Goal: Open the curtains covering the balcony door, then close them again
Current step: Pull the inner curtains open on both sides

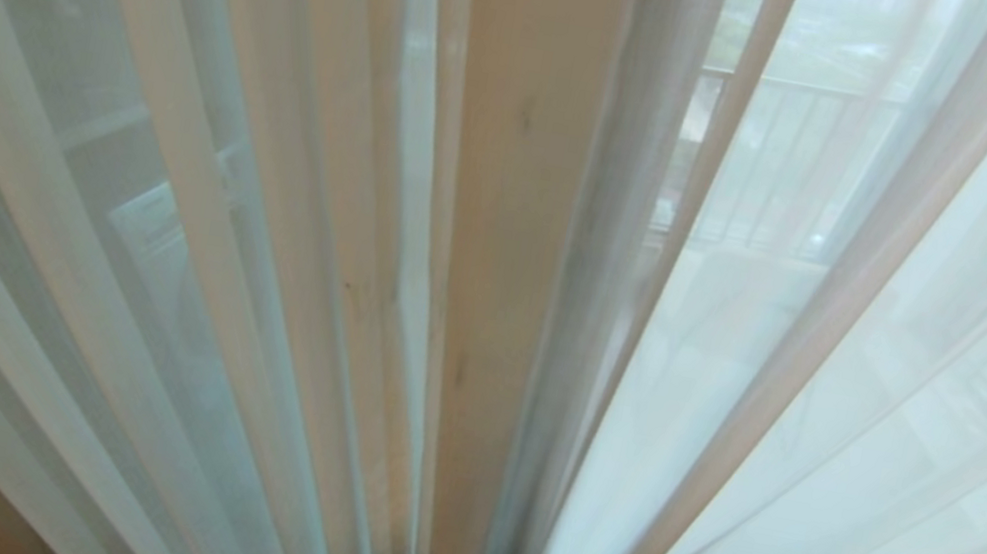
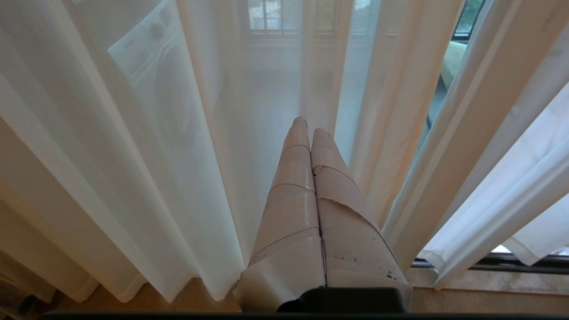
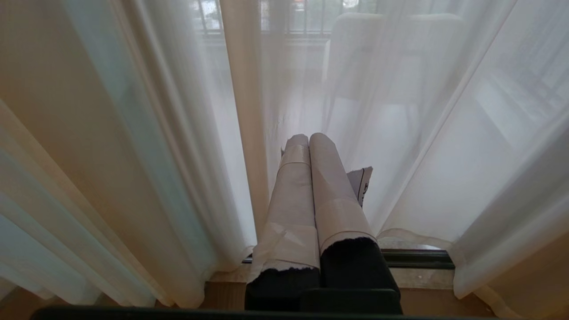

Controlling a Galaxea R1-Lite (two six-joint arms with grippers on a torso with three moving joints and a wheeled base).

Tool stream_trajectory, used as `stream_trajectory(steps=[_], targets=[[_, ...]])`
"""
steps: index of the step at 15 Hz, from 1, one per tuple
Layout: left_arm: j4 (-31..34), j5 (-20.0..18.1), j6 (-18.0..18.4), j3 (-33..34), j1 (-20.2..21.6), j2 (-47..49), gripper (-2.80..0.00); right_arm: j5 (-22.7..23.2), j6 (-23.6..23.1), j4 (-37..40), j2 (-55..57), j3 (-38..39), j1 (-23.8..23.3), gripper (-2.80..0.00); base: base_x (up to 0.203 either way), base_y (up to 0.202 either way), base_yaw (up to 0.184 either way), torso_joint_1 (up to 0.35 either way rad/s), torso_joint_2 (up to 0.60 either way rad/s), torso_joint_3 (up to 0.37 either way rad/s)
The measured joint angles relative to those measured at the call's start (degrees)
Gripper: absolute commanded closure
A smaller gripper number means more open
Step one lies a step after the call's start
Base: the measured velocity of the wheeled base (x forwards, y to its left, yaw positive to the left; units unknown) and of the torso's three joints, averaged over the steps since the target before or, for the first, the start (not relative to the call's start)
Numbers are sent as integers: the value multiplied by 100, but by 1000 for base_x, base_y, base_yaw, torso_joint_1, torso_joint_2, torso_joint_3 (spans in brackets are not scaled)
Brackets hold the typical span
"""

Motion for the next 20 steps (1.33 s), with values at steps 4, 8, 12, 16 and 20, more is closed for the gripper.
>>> stream_trajectory(steps=[4,8,12,16,20], targets=[[2,-5,-5,0,0,0,0,-2,1,0,0,0,0,0,0,0,0,0,0,0],[5,0,0,0,0,0,0,-1,2,0,0,0,0,0,0,0,0,0,0,0],[0,-2,0,0,0,0,0,-2,0,0,0,0,0,0,0,0,0,0,0,0],[5,-2,1,0,0,0,0,0,4,0,0,0,0,0,0,0,0,0,0,0],[7,-16,2,0,0,0,0,-2,1,0,0,0,0,0,0,0,0,0,0,0]])
